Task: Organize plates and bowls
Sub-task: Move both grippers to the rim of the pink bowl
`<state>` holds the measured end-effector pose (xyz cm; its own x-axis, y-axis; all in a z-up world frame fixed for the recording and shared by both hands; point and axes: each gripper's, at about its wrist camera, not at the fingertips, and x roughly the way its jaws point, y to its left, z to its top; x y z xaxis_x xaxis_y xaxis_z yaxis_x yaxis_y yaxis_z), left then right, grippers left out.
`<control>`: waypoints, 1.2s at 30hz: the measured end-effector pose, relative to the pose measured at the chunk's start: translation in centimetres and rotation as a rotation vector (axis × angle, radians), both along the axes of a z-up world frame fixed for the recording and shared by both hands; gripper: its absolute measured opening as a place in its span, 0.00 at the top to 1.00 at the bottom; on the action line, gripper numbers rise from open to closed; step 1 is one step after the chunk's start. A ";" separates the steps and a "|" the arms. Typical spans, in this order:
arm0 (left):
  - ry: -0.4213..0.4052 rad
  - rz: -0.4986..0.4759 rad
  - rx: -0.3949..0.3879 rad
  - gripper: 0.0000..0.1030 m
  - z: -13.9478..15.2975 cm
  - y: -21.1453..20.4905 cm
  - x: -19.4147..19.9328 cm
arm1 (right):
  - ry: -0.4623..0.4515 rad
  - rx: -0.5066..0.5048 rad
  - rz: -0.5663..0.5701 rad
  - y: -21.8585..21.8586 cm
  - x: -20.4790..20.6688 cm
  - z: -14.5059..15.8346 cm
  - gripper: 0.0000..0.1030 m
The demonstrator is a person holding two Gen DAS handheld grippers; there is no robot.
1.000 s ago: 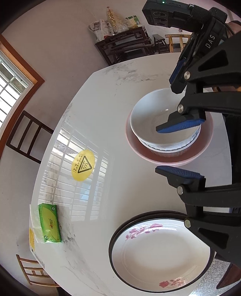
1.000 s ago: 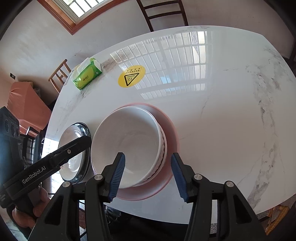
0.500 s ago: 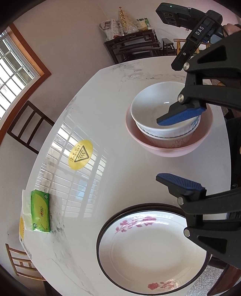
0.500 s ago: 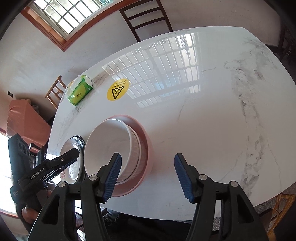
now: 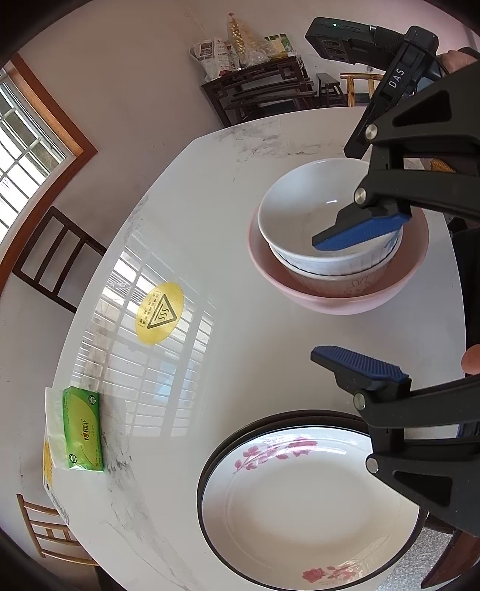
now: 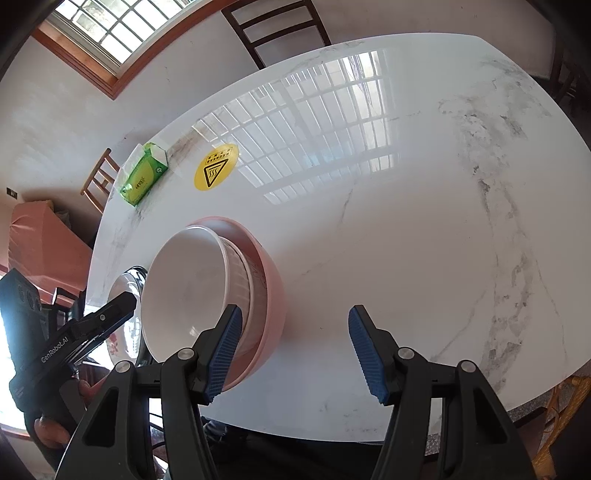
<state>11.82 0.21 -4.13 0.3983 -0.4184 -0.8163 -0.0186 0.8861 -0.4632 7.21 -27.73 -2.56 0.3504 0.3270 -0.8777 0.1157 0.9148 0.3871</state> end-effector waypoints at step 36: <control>0.100 0.017 -0.059 0.48 -2.5 0.5 0.5 | 0.033 -0.012 0.017 1.2 0.6 -1.7 0.45</control>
